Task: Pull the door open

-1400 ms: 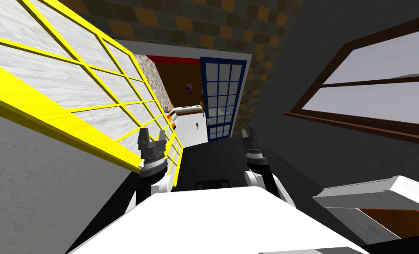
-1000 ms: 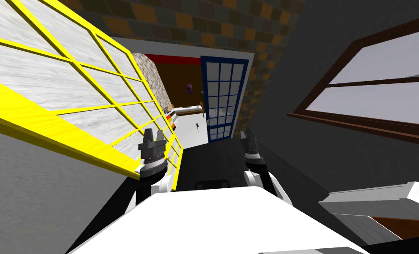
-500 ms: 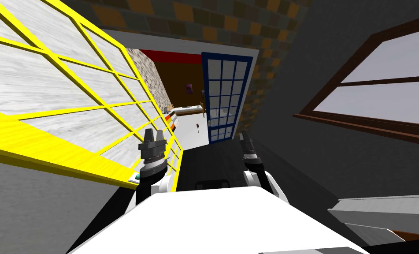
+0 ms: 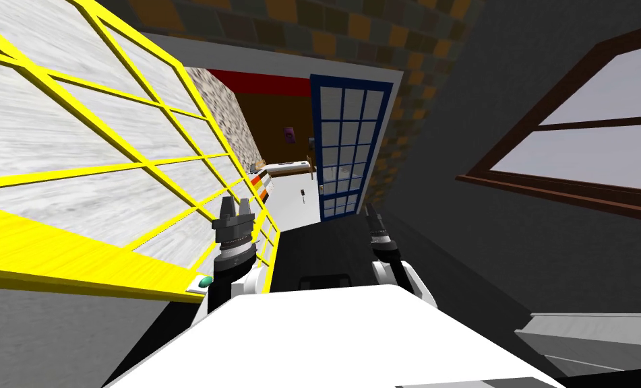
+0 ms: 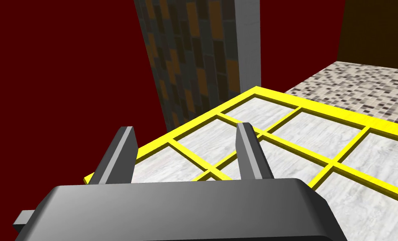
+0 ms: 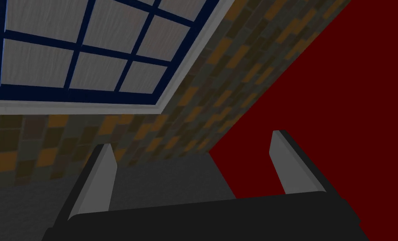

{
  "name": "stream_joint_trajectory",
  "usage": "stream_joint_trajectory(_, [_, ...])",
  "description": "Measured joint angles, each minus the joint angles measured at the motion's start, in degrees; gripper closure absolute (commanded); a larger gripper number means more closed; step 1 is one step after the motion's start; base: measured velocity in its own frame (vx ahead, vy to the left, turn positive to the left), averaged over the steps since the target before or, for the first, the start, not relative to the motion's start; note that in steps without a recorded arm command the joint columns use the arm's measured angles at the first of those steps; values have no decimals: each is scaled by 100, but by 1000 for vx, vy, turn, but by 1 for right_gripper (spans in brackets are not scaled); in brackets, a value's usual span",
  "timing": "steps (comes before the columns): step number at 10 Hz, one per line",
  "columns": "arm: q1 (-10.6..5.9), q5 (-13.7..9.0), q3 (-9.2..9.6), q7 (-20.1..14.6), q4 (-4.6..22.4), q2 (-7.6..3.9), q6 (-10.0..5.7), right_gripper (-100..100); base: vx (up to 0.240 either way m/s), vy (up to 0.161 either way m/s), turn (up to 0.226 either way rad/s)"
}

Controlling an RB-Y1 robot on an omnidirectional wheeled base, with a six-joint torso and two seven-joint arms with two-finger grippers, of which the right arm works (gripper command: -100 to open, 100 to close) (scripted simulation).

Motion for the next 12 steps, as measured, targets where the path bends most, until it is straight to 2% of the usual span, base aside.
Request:
stream_joint_trajectory(8, [-244,202,-138,589,855,-131,-295,-100,97,36,2])
stream_joint_trajectory(12, [-405,329,-188,938,1329,-159,-436,-100,101,37,2])
